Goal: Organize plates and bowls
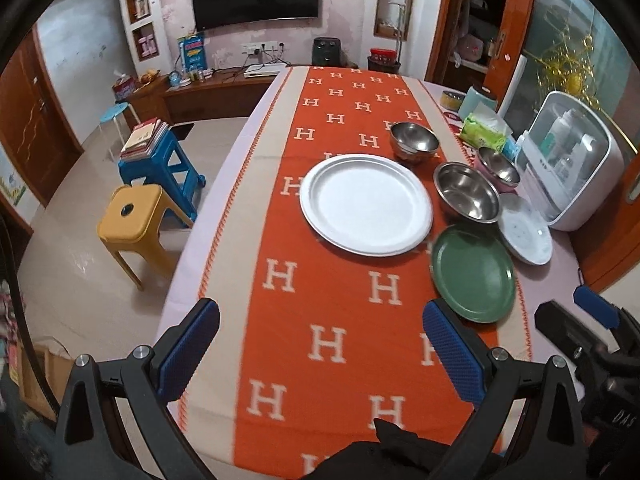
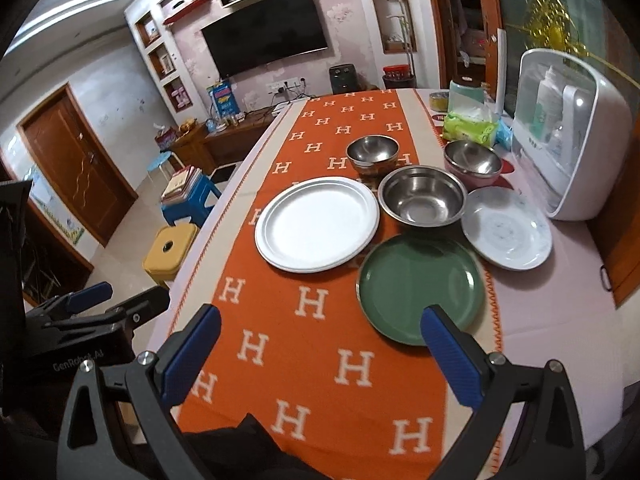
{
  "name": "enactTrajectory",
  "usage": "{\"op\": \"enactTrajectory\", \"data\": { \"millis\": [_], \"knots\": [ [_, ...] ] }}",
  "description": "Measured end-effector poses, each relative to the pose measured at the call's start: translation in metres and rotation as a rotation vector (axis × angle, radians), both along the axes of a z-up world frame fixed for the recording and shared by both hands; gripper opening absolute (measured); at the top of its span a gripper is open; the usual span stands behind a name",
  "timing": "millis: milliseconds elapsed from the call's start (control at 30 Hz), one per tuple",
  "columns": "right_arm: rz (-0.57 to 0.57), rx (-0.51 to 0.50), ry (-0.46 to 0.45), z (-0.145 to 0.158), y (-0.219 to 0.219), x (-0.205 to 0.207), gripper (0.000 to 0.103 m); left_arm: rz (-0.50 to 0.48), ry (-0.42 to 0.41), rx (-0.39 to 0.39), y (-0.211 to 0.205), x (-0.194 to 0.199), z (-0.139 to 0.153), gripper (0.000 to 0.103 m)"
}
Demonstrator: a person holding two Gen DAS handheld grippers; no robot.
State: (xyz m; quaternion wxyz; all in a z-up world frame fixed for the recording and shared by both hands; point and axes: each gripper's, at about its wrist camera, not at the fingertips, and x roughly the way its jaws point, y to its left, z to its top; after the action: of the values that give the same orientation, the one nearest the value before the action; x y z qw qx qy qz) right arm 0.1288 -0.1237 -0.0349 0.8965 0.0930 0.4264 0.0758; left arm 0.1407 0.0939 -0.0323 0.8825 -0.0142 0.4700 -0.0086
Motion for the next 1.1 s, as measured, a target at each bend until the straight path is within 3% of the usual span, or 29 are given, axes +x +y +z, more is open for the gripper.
{"op": "enactTrajectory", "data": {
  "millis": [533,767,1100],
  "knots": [
    [-0.157,-0.022,-0.009,-0.032,0.017,0.094,0.101,-0.097,0.104,-0.033,0.049,0.140,-0.037,0.101],
    [-0.171,-0.044,-0.007,-0.052,0.024,0.125,0.101,-0.118,0.148,-0.077,0.054,0.192,-0.072,0.101],
    [-0.187,-0.067,0.012,-0.102,0.023,0.160,0.100,-0.121,0.189,-0.128,0.050,0.229,-0.131,0.101]
  ]
}}
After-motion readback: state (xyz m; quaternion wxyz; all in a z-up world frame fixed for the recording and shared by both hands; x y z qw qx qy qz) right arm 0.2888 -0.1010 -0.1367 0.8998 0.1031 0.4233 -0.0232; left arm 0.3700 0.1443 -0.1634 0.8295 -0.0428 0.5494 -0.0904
